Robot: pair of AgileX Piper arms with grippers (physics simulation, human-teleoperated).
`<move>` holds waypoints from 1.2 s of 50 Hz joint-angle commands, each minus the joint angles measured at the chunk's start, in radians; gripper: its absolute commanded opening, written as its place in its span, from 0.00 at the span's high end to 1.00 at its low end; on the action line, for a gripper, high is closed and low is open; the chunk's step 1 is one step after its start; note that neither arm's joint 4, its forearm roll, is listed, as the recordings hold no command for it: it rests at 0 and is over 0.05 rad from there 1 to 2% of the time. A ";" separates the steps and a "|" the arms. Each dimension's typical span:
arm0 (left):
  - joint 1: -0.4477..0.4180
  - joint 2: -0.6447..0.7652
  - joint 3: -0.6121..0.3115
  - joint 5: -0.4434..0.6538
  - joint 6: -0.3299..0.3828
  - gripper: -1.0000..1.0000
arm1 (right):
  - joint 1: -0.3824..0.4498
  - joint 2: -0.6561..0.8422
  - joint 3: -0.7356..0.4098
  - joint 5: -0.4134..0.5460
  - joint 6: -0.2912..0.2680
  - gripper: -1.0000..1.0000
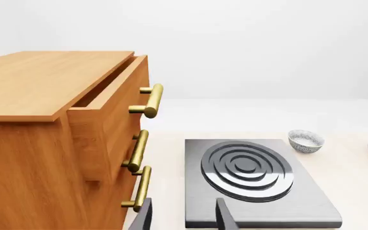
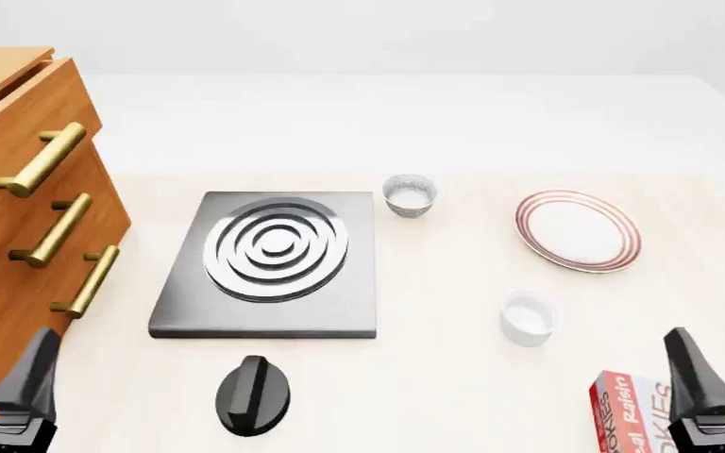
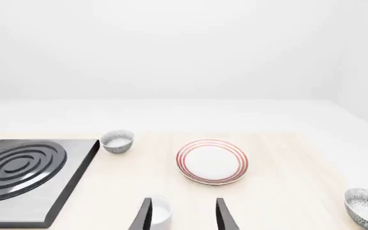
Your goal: Pick the akita bowl next to the cookies box and place it on the plate.
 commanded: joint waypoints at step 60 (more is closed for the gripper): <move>0.000 0.005 -0.003 -0.001 0.000 0.00 | -0.141 0.739 -0.452 0.288 -0.007 0.00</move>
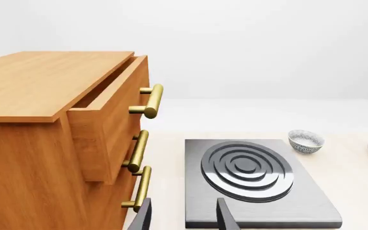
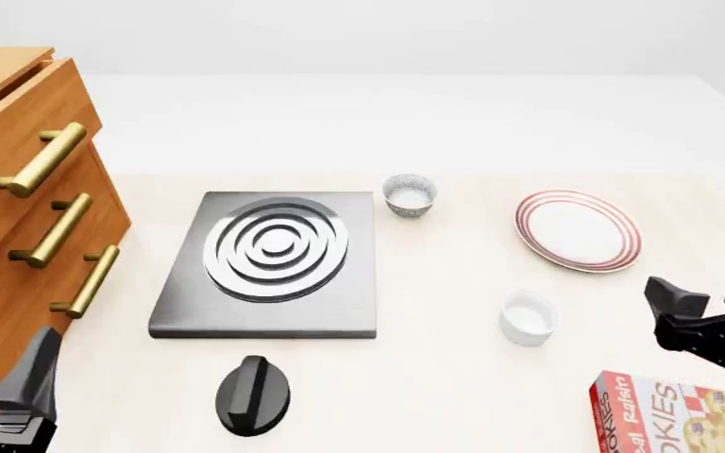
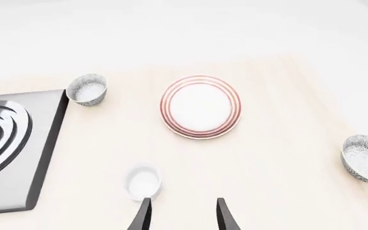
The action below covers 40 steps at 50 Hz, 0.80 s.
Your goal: Pick the akita bowl next to the cookies box and place it on the plate.
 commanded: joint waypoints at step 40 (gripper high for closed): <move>0.000 0.000 0.000 0.000 0.000 0.00 | -0.385 0.569 -0.330 0.078 -0.159 0.00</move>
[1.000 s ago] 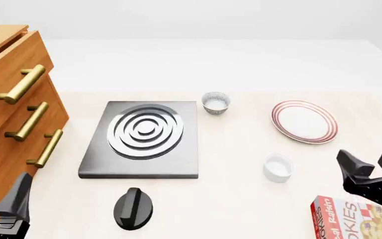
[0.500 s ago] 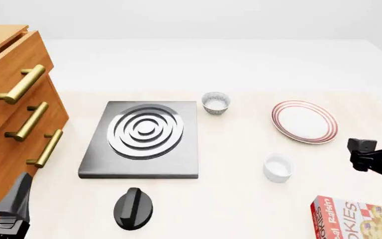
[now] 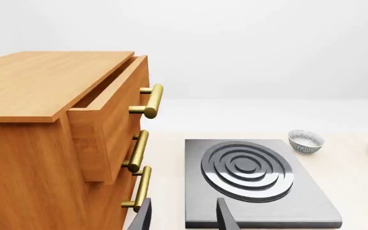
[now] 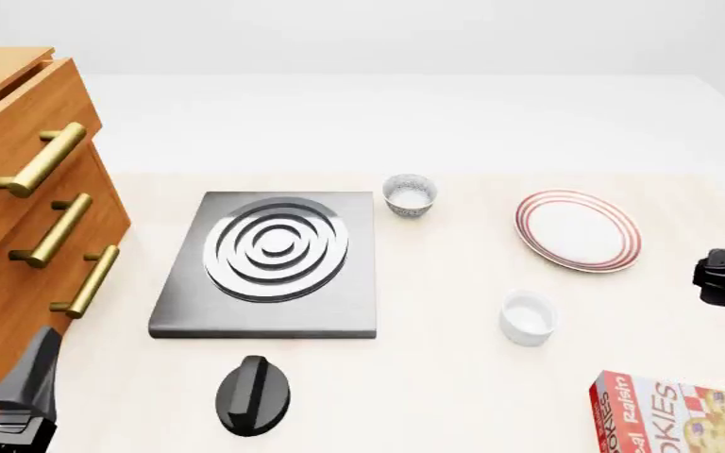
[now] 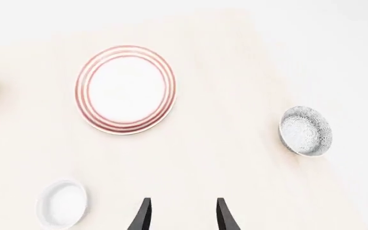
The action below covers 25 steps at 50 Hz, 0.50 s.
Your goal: Pick the akita bowl next to the cookies box and place it on the plate.
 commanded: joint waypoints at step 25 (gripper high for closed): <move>0.000 0.000 0.000 0.000 0.000 0.00 | -0.242 0.325 -0.463 0.213 0.102 0.00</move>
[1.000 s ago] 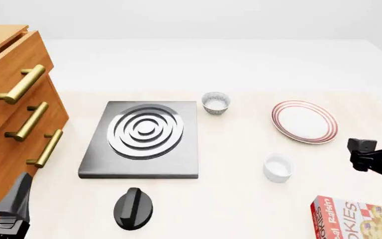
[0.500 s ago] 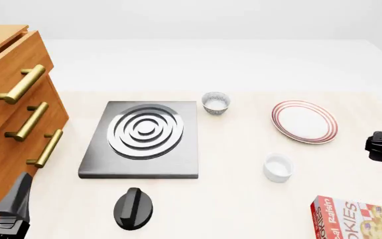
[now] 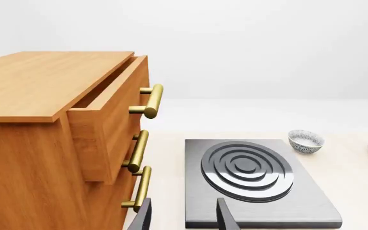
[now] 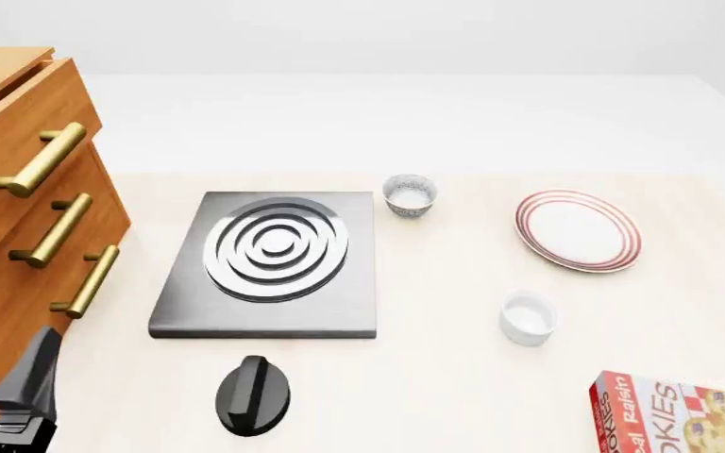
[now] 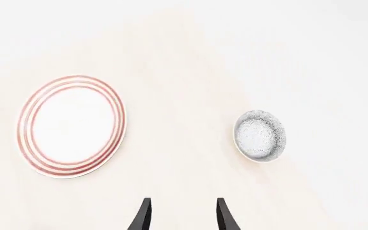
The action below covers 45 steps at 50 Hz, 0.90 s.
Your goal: Pick the akita bowl next to the cookies box and place it on the plate.
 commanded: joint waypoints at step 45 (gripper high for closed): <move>0.000 0.000 0.000 0.000 0.000 0.00 | -0.271 0.329 -0.629 0.329 0.117 0.00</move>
